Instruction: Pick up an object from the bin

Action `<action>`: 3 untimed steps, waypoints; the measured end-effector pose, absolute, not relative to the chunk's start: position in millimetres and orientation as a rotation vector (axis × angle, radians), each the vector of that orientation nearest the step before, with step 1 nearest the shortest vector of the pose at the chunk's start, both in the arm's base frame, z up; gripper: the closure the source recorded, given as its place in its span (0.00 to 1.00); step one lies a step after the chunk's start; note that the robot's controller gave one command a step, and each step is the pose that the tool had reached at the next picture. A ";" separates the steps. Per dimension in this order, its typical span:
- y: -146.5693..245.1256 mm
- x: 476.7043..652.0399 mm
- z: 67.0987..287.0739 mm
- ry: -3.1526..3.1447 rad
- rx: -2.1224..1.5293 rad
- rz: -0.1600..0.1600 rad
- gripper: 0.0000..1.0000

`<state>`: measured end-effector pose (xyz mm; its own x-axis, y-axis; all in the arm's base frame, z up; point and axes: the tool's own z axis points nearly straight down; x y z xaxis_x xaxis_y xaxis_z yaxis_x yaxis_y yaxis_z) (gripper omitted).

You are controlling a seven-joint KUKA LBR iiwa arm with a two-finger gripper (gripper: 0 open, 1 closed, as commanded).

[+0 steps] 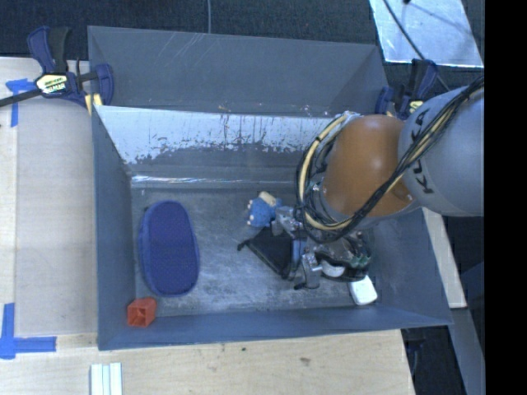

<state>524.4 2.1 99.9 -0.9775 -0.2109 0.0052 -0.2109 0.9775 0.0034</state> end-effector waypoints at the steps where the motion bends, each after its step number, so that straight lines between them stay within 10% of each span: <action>1: 15.1 568.9 68.3 -3.128 0.299 -0.001 0.00; 2: 13.0 568.4 71.5 -3.128 0.298 0.003 1.00; 3: 19.6 554.9 219.9 -3.136 0.333 0.001 1.00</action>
Offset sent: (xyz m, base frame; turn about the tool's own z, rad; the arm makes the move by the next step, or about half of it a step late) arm 0.0433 0.0125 -0.0299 0.0235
